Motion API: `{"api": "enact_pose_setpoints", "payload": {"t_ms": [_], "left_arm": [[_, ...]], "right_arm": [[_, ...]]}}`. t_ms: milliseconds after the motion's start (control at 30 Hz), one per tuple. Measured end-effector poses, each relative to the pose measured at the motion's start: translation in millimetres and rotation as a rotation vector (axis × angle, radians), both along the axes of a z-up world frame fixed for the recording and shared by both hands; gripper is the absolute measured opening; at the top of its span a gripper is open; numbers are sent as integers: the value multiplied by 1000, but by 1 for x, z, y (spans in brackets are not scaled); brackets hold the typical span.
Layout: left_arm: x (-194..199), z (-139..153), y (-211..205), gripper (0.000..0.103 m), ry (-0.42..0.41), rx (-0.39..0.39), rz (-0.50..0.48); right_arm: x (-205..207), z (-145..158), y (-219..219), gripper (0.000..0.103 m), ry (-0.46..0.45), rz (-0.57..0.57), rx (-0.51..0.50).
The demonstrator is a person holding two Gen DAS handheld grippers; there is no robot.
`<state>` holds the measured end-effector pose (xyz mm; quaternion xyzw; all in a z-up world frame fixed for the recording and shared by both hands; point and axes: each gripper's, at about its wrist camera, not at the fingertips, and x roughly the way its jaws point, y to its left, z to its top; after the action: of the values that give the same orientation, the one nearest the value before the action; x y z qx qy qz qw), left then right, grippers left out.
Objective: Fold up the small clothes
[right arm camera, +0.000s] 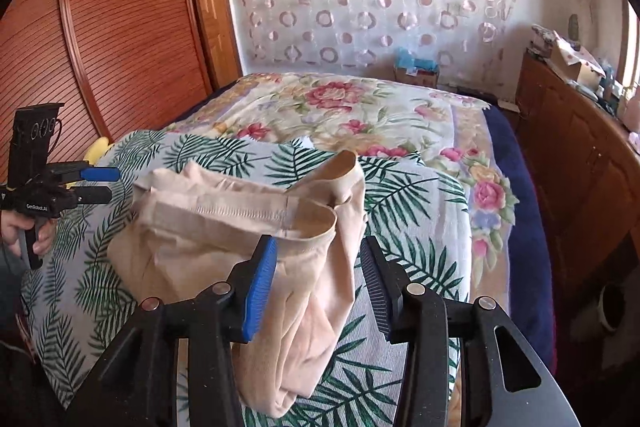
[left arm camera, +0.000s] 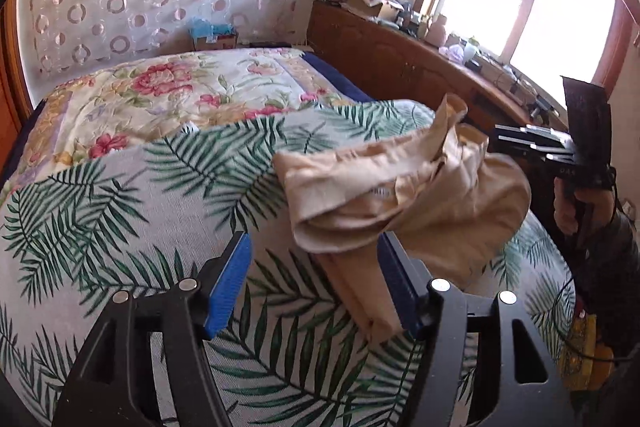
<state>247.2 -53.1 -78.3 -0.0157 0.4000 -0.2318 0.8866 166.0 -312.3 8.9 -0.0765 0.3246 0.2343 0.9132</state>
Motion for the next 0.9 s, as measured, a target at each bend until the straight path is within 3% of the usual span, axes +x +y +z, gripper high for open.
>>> {"api": "enact_pose_setpoints", "payload": {"t_ms": [300,333,400,467,533,600,800,900], "left_arm": [[22,-16,-27,66,39,88,-42],[25,-15,-30,66,36,93,-43],[29,-12,-37,66,14,105,-50],[33,-8,-40,66,-10,120,-54],[38,-6,-42,66,-28,120,-53],[43,-4,-42,66,-39,117,-54],[65,7,-33,64,-100,152,50],[70,20,-20,64,-124,104,105]], "right_arm": [[30,-1,12,44,51,34,-10],[34,-1,12,35,44,39,-1],[38,4,13,32,34,78,27],[40,7,17,23,23,117,36],[43,7,19,4,23,137,19],[44,10,19,2,8,151,9],[53,18,-3,1,-97,-10,12],[67,25,-12,1,-121,-135,-9]]}}
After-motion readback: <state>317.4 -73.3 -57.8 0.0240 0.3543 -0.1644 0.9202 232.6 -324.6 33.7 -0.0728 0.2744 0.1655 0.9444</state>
